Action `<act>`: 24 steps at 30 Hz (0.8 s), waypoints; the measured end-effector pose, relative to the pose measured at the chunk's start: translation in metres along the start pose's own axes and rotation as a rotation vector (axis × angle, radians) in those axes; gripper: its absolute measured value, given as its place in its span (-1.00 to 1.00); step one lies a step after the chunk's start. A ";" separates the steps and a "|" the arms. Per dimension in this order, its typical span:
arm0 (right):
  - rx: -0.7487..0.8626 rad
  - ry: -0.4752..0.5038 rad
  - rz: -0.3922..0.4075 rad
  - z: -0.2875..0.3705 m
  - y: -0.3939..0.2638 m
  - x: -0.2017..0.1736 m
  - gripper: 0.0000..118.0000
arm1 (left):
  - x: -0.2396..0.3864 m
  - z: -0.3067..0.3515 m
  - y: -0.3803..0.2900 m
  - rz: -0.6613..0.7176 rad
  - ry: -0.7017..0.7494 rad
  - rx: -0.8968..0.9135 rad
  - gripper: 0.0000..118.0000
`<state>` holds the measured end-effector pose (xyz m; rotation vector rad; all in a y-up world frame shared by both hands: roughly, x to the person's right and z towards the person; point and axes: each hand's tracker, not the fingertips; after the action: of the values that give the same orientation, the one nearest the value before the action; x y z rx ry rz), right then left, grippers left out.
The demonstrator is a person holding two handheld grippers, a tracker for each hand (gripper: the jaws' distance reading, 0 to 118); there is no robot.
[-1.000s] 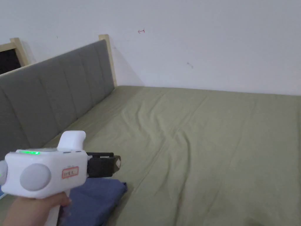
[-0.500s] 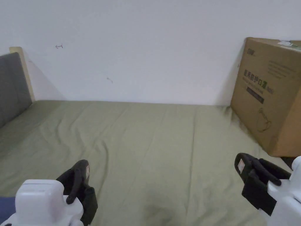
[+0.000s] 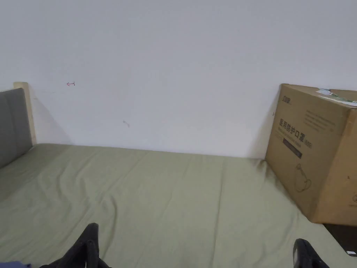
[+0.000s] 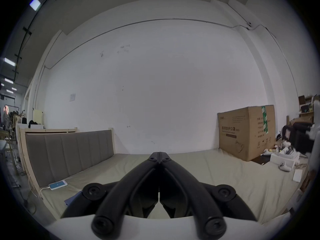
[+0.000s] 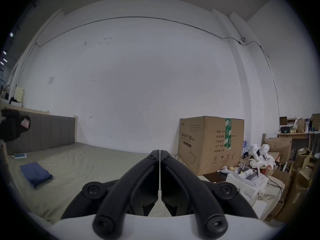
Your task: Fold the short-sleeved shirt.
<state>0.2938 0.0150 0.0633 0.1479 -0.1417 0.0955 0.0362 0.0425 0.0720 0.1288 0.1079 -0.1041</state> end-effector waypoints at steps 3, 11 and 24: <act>-0.012 0.001 -0.033 -0.002 0.003 0.002 -0.94 | 0.003 -0.001 -0.005 -0.008 0.009 -0.029 -0.98; -0.057 0.057 -0.034 -0.004 -0.004 -0.002 -0.69 | -0.002 -0.004 -0.011 0.023 0.003 -0.042 -0.75; -0.067 0.064 -0.010 -0.007 -0.001 -0.006 1.00 | -0.013 -0.016 -0.007 0.029 -0.060 -0.061 1.00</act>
<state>0.2889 0.0148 0.0550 0.0788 -0.0804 0.0850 0.0214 0.0386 0.0573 0.0659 0.0488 -0.0758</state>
